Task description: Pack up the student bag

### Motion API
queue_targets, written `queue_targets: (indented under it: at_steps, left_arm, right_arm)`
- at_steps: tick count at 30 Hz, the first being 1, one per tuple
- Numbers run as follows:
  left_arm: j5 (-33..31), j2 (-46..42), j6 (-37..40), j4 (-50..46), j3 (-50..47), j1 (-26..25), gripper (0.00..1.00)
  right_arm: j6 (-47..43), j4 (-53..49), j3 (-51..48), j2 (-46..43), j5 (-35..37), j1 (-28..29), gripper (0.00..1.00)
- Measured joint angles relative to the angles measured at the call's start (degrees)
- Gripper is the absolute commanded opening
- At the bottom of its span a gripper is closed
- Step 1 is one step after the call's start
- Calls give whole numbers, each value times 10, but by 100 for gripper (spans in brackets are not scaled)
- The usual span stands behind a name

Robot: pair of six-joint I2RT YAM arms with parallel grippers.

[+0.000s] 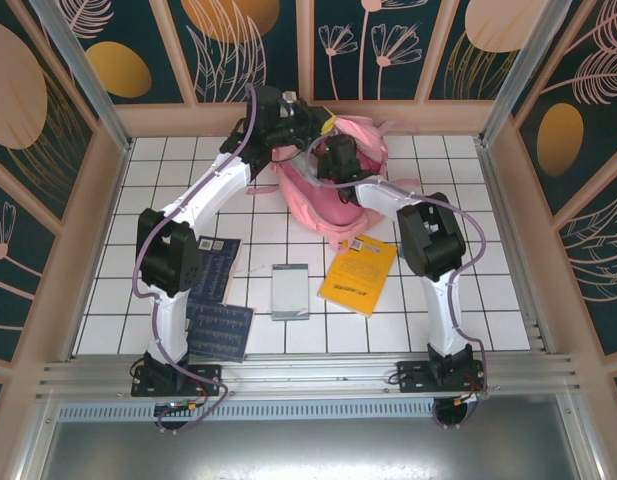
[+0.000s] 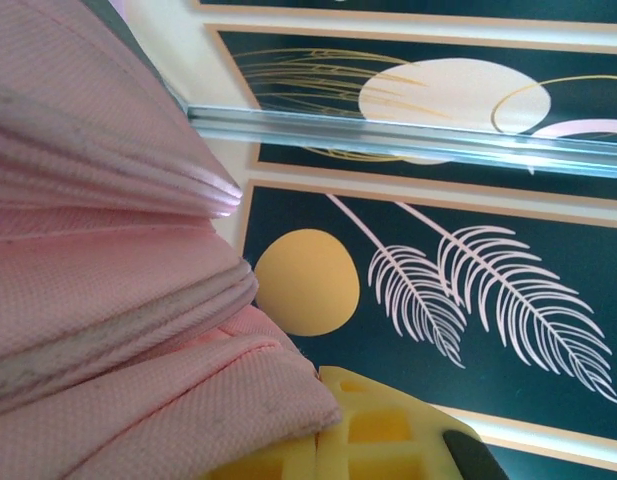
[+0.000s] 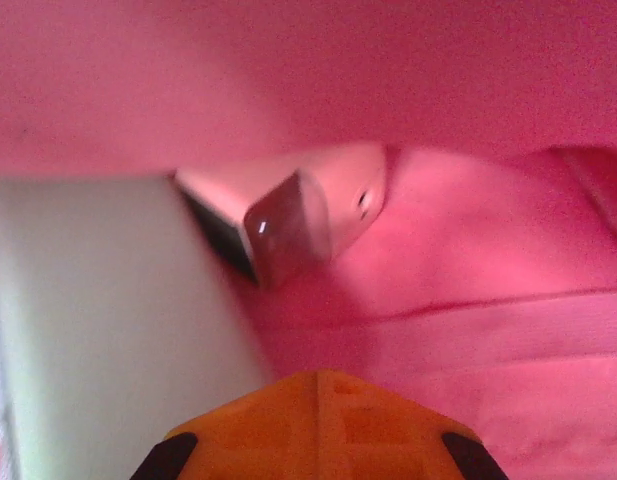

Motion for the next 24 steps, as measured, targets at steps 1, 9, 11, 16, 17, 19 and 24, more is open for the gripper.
queue_targets:
  at_steps: [1, 9, 11, 16, 17, 19, 24]
  left_arm:
    - [-2, 0, 0, 4, 0, 1, 0]
    - [5, 5, 0, 2, 1, 0, 0]
    - [7, 6, 0, 1, 1, -3, 0]
    - [10, 7, 0, -1, 1, -9, 0]
    - [11, 7, 0, -2, 1, -9, 0]
    - [13, 7, 0, -2, 1, -9, 0]
    - [14, 7, 7, -5, 1, -8, 0]
  right_arm:
    - [4, -11, 14, 6, 20, 2, 15]
    - [19, 6, -101, -52, 109, 2, 25]
    - [8, 33, -188, -106, 84, 1, 26]
    - [-4, 94, -336, -253, 14, 4, 26]
    - [-4, 101, -354, -285, 5, 6, 26]
    - [-4, 119, -384, -342, -6, 15, 28]
    - [25, 126, -457, -452, -9, 47, 45]
